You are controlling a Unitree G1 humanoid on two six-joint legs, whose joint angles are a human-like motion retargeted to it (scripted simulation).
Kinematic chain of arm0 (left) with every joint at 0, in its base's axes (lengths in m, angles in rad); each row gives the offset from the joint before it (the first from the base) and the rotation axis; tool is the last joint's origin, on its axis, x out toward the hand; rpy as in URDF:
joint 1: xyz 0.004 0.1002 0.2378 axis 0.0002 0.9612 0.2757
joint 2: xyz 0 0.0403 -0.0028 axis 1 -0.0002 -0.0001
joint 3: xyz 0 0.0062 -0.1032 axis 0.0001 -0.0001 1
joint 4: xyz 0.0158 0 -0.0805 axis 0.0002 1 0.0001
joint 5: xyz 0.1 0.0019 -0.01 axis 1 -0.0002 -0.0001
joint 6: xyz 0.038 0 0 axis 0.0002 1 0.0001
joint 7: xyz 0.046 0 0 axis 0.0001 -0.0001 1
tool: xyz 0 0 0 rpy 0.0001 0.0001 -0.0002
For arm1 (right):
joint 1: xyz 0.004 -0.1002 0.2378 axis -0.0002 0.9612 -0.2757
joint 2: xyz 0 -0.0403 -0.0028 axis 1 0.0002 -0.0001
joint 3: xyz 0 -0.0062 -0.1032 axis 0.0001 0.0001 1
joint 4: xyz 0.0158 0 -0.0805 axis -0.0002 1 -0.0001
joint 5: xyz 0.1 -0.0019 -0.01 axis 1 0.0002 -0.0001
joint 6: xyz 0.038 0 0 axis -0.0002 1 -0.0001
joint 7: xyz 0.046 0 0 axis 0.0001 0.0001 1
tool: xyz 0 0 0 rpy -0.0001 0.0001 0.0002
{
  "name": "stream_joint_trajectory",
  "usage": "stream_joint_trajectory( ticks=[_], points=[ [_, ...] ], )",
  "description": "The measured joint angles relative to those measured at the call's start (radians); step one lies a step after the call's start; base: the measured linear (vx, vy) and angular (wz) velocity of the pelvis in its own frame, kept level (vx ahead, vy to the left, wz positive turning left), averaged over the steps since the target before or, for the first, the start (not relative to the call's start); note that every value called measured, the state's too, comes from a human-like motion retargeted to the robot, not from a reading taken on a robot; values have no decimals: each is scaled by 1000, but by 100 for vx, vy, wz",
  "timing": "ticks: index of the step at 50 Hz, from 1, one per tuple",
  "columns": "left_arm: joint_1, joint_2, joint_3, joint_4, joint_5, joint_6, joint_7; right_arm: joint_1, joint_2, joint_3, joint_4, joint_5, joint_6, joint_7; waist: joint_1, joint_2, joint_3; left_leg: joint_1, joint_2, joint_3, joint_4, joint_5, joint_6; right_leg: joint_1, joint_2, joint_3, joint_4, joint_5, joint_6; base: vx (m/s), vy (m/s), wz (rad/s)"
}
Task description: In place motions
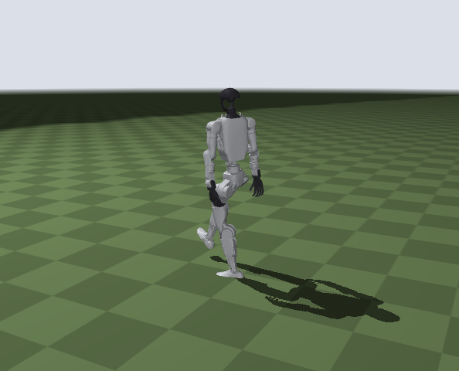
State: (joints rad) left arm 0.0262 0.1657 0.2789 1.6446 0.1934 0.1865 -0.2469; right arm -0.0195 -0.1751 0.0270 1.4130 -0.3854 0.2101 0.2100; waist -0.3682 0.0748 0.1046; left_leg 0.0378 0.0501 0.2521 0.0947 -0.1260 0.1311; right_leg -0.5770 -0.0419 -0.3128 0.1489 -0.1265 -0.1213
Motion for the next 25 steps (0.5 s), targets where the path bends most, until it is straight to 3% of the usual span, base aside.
stream_joint_trajectory(
  ticks=[5, 11, 17, 25],
  points=[
    [-68, 14, -36, -24, 13, 7, 7, 31, 4, 10, 18, -15, -7, -12, -92, 23, 70, 5, 59, -49, -4, 24, -6, -165, -36, 15, -17, 9, -44, -12, 2, 61],
    [-98, 4, -65, -109, -26, -10, -7, 80, 17, -1, 105, -36, 7, 14, -77, 28, 58, -14, 66, -58, -10, 36, -8, -225, -70, 1, -18, 2, -60, -1, -2, 19],
    [-92, -19, -35, -134, -64, -28, -8, 93, 19, 21, 136, -77, -2, 6, -50, -11, 46, 10, 31, -34, -14, 34, -7, -49, -53, -9, 16, 12, -28, 2, -1, -8],
    [-37, -24, 8, -46, -33, -45, 37, 48, 10, 32, 92, -60, -18, -61, 20, -41, -38, -18, -24, 27, -26, 28, -8, 312, 18, 28, 125, 90, 52, 3, -4, -42]
  ],
)
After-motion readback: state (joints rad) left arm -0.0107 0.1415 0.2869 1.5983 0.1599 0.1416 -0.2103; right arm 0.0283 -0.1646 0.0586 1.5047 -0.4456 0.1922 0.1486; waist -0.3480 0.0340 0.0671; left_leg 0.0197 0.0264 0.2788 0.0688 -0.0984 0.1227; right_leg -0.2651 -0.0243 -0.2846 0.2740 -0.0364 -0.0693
